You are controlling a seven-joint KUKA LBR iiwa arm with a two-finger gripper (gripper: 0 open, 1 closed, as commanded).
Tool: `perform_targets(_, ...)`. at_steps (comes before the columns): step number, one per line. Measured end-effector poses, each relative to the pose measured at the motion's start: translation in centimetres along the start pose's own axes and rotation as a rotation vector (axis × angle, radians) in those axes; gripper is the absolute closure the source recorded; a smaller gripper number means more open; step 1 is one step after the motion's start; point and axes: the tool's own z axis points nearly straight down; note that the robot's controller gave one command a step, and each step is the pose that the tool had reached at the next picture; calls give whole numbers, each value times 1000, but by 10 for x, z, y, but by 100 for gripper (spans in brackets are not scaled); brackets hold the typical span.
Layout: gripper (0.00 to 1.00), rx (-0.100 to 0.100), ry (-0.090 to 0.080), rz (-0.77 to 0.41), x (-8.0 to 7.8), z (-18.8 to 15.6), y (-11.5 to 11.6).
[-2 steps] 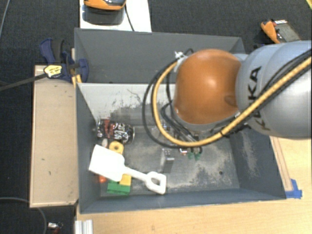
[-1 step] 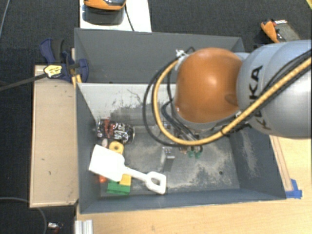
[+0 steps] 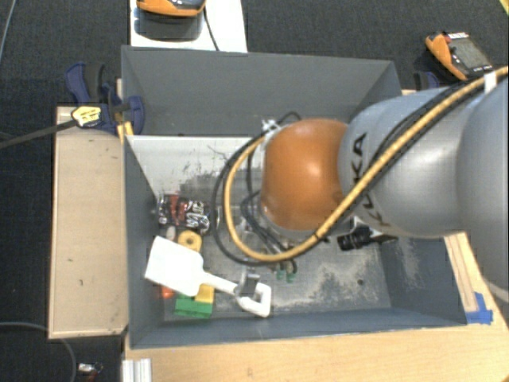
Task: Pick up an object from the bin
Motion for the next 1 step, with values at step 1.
perform_targets(1,0,1,-1,-20,7,23,11)
